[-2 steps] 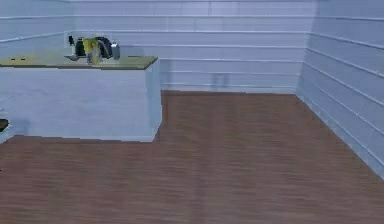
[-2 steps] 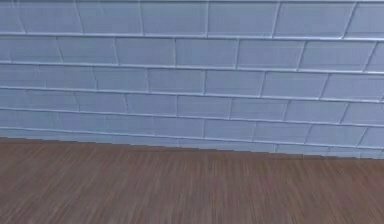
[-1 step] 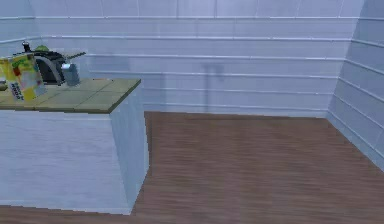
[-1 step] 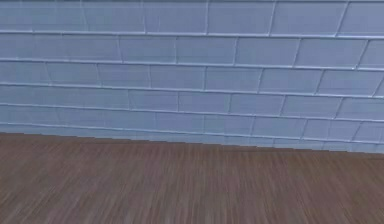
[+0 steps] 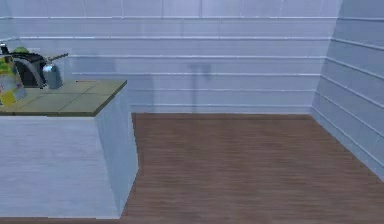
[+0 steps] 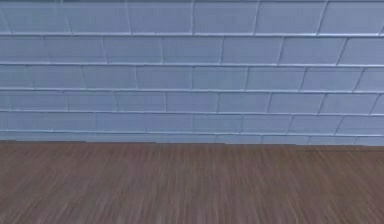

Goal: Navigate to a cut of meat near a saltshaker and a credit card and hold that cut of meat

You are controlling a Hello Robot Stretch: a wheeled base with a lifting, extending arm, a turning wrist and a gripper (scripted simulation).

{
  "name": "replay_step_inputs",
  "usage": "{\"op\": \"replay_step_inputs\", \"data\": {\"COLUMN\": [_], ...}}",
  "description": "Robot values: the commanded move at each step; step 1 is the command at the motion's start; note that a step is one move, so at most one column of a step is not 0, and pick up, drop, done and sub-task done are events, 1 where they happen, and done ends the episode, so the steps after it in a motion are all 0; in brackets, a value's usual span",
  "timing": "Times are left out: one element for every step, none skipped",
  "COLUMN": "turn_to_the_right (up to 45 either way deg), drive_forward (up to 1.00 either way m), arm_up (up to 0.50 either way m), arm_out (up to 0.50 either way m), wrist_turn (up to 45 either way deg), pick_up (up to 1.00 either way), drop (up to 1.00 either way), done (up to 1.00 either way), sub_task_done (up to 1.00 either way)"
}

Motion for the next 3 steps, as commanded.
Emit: {"op": "replay_step_inputs", "data": {"turn_to_the_right": [0.0, 0.0, -45.0], "drive_forward": [1.00, 0.85, 0.00], "arm_up": [0.00, 0.00, 0.00], "arm_out": [0.00, 0.00, 0.00], "wrist_turn": [0.0, 0.0, 0.0], "pick_up": [0.00, 0.00, 0.00], "drop": [0.00, 0.00, 0.00], "done": [0.00, 0.00, 0.00], "sub_task_done": [0.00, 0.00, 0.00]}}
